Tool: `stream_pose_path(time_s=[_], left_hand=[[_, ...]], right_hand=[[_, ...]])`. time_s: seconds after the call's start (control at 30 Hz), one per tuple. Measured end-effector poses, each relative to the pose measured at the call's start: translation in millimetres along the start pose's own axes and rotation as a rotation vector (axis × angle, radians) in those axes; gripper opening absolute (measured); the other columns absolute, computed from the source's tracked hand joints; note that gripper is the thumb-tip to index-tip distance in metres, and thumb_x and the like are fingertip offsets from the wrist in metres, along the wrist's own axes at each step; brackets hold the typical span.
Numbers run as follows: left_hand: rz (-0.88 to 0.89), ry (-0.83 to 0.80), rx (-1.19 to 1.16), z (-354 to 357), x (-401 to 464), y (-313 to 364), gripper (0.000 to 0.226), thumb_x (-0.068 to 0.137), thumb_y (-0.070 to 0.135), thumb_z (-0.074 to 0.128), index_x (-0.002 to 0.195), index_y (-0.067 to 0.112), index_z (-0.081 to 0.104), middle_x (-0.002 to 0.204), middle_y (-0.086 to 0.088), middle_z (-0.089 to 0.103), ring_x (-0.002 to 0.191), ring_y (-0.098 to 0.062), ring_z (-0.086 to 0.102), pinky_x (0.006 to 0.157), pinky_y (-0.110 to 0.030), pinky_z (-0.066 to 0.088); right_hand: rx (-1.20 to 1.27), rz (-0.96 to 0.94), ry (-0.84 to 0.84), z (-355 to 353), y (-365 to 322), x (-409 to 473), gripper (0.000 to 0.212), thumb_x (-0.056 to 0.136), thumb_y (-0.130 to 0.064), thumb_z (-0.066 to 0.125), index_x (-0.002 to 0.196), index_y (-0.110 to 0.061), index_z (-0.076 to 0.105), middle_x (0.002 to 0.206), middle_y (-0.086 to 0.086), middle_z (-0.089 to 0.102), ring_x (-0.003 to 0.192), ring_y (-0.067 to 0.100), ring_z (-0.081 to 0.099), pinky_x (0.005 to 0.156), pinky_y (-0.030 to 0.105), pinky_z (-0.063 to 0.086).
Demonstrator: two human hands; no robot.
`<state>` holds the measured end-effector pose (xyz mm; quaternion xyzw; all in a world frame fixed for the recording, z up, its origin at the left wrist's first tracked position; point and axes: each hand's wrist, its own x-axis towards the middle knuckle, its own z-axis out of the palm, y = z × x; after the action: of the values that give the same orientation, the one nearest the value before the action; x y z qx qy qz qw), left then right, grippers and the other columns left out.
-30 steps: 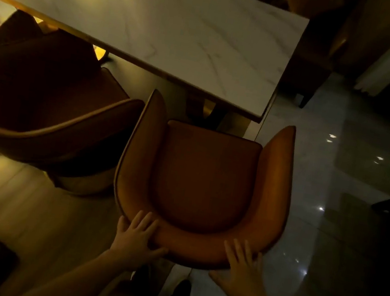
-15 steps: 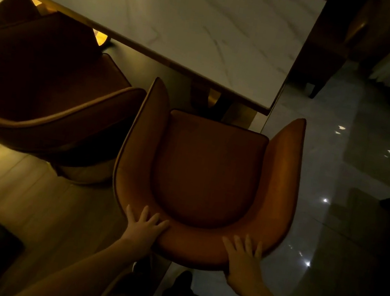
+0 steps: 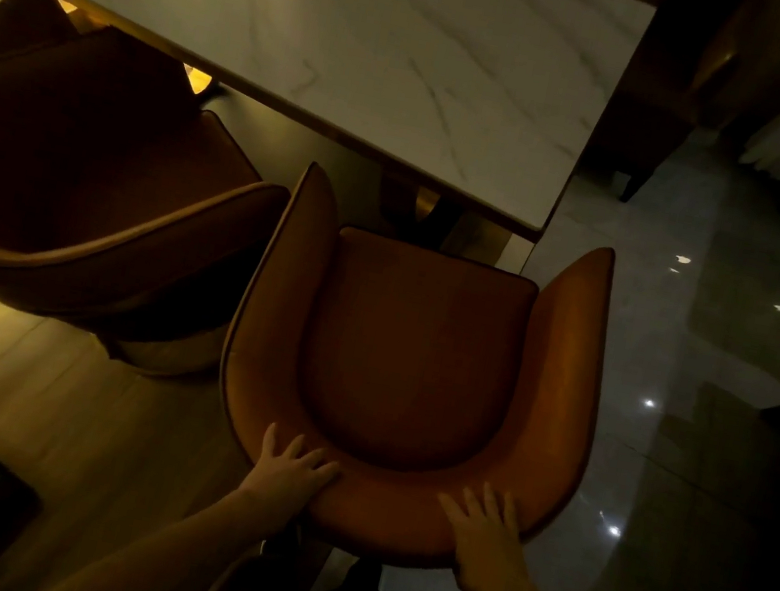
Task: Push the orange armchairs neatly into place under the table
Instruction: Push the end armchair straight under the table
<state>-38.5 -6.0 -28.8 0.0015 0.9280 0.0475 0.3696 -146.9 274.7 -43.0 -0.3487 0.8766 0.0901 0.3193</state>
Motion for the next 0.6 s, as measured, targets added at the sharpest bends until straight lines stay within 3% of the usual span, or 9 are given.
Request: stream_pose_path(time_s=[0.2,0.47,0.6], left_hand=[[0.013,0.009,-0.003,-2.4,2.3,-2.6,0.075,0.091,0.026,0.062,0.152,0.034,0.021,0.155,-0.004,0.034,0.143,-0.036,0.026,0.108,-0.077,0.006],[0.037,-0.049,-0.022,-10.8,4.1,-11.1,0.083,0.085,0.026,0.07,0.152,0.033,0.022,0.155,-0.003,0.035,0.145,-0.034,0.025,0.106,-0.079,0.005],[0.039,-0.055,-0.022,-17.2,4.7,-25.4,0.074,0.09,0.019,0.062,0.152,0.032,0.025,0.154,-0.003,0.038,0.144,-0.033,0.028,0.107,-0.079,0.005]], right_hand=[[0.06,-0.015,0.016,-7.0,-0.4,0.6,0.081,0.079,-0.013,0.059,0.15,-0.033,0.025,0.147,0.0,0.04,0.137,0.022,0.029,0.116,0.047,0.009],[0.112,0.023,0.002,-13.2,-7.8,1.9,0.081,0.079,-0.012,0.057,0.149,-0.036,0.026,0.147,-0.002,0.04,0.138,0.02,0.028,0.117,0.046,0.009],[0.133,0.041,-0.019,-18.8,-19.9,8.2,0.079,0.079,-0.013,0.057,0.149,-0.035,0.027,0.146,0.0,0.041,0.138,0.021,0.029,0.117,0.046,0.009]])
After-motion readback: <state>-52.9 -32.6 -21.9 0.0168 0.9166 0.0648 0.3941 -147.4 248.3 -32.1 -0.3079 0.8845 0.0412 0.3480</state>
